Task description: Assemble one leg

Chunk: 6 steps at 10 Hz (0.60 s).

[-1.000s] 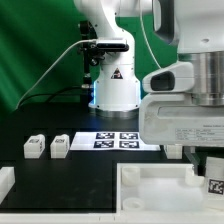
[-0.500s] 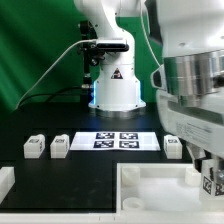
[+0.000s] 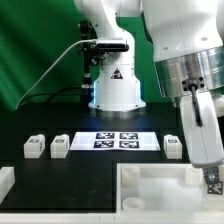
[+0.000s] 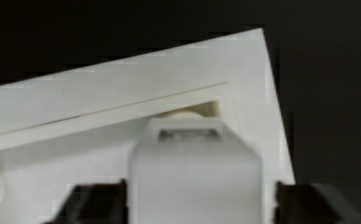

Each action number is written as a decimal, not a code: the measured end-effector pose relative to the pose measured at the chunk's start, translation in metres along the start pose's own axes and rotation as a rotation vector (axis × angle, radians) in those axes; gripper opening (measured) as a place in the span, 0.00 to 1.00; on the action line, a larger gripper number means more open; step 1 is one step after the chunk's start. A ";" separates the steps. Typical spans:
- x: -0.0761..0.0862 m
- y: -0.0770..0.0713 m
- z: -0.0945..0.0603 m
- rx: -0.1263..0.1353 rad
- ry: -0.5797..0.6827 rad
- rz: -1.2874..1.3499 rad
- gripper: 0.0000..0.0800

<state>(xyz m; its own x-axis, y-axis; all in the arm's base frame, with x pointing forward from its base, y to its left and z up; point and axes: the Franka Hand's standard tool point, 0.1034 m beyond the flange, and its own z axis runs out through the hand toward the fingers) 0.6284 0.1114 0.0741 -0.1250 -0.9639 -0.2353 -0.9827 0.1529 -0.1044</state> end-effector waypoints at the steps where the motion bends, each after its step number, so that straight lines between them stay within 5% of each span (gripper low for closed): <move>1: -0.002 0.001 0.000 -0.016 0.002 -0.126 0.71; 3: -0.008 0.001 -0.001 -0.078 0.010 -0.456 0.78; 6: -0.005 0.001 0.000 -0.078 0.007 -0.718 0.81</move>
Offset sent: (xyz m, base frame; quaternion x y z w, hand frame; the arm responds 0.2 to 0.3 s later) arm 0.0000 0.0000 0.0000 0.0000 0.0000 -0.1790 0.9838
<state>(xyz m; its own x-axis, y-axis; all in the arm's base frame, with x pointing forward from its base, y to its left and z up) 0.6281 0.1165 0.0750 0.5548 -0.8220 -0.1284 -0.8295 -0.5346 -0.1617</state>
